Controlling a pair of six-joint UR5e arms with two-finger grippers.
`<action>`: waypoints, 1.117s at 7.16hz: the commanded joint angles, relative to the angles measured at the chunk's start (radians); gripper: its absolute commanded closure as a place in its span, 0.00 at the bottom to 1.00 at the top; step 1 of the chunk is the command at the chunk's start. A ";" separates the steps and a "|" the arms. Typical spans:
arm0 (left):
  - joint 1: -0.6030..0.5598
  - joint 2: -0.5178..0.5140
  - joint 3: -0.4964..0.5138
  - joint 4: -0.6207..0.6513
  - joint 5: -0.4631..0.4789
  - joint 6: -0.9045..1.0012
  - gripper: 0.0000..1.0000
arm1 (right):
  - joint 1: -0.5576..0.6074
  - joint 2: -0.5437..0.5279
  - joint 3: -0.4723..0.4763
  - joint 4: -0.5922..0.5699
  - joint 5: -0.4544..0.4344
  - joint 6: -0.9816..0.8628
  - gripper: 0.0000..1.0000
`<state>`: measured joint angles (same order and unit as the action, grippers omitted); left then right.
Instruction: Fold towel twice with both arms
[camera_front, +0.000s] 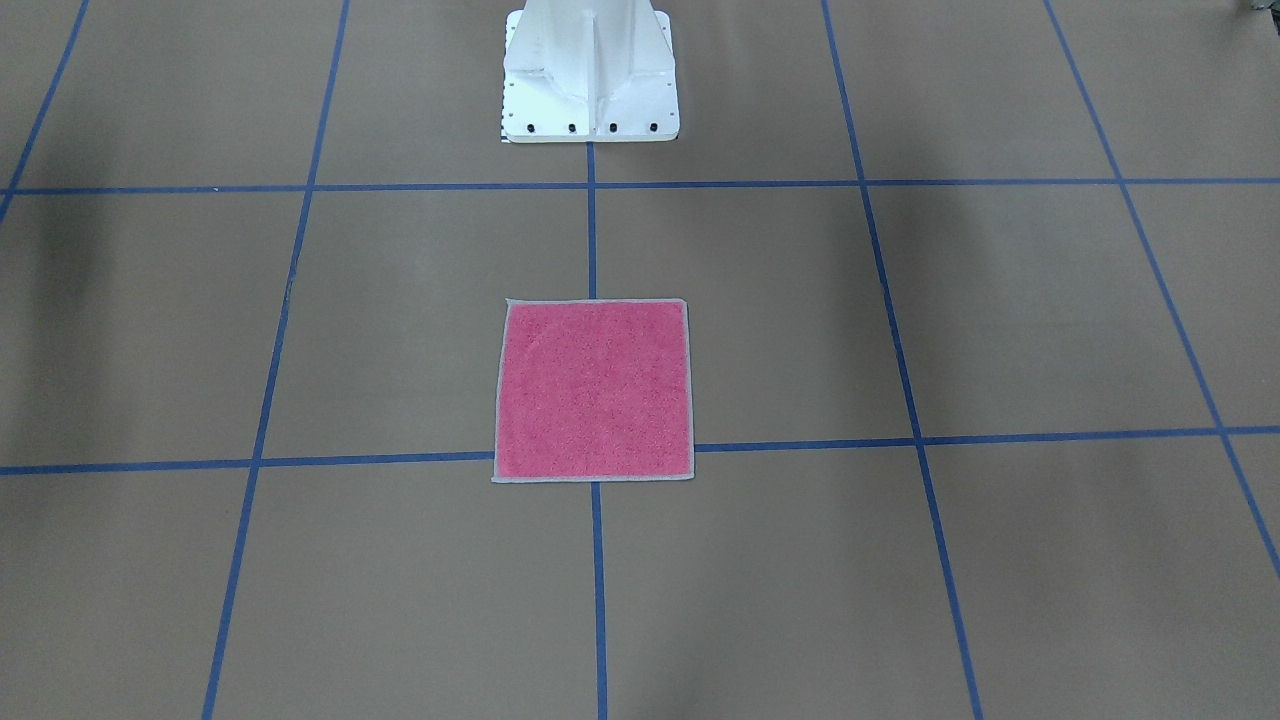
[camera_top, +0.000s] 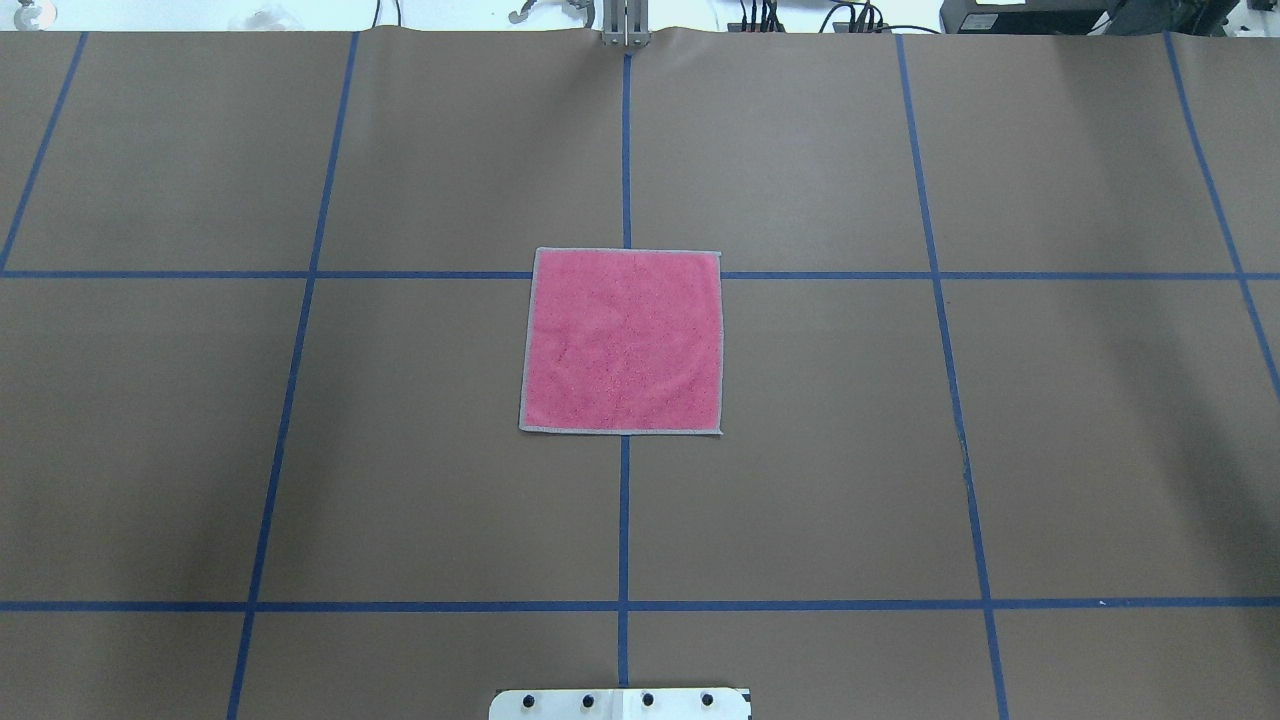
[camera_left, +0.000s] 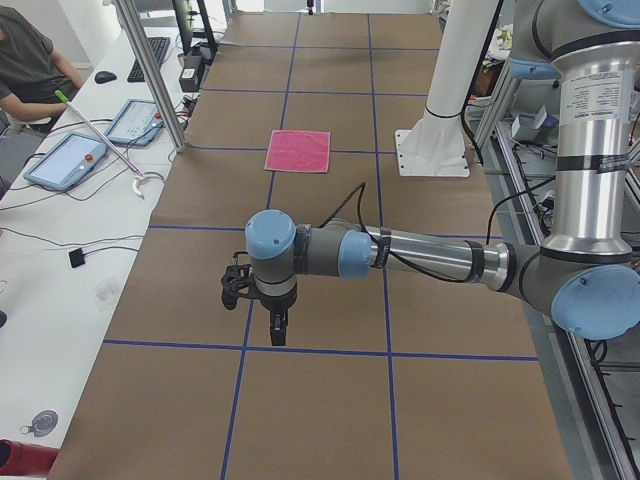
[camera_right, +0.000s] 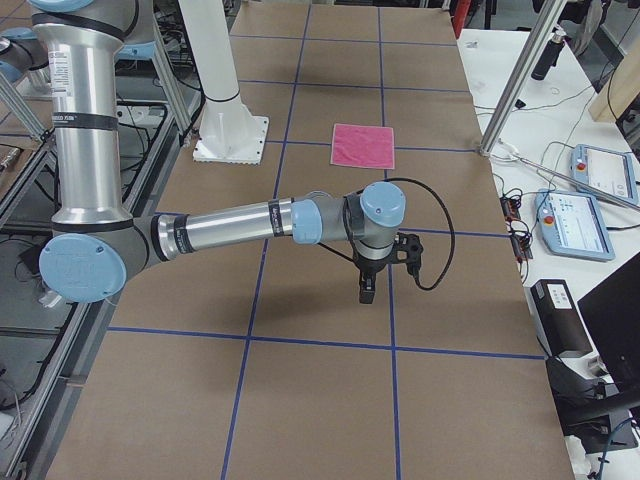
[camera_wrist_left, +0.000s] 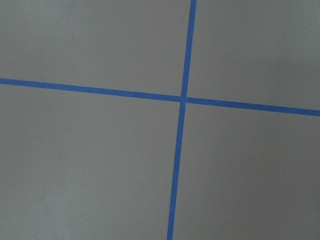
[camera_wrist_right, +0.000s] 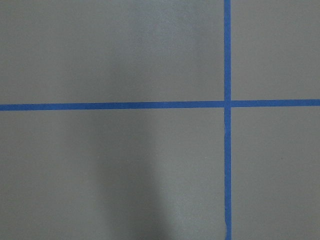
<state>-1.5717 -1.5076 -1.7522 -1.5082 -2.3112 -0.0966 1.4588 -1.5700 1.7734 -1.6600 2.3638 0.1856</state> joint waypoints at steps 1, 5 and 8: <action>0.001 0.029 -0.033 -0.003 -0.005 -0.002 0.00 | 0.000 -0.004 0.000 0.000 0.000 -0.003 0.00; 0.001 0.030 -0.030 -0.017 -0.005 -0.005 0.00 | -0.002 -0.013 0.001 0.003 0.012 -0.003 0.00; 0.010 0.027 -0.043 -0.017 -0.101 -0.020 0.00 | -0.021 -0.012 0.004 0.005 0.052 0.009 0.00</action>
<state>-1.5669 -1.4790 -1.7920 -1.5250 -2.3735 -0.1034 1.4438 -1.5816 1.7766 -1.6555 2.4014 0.1905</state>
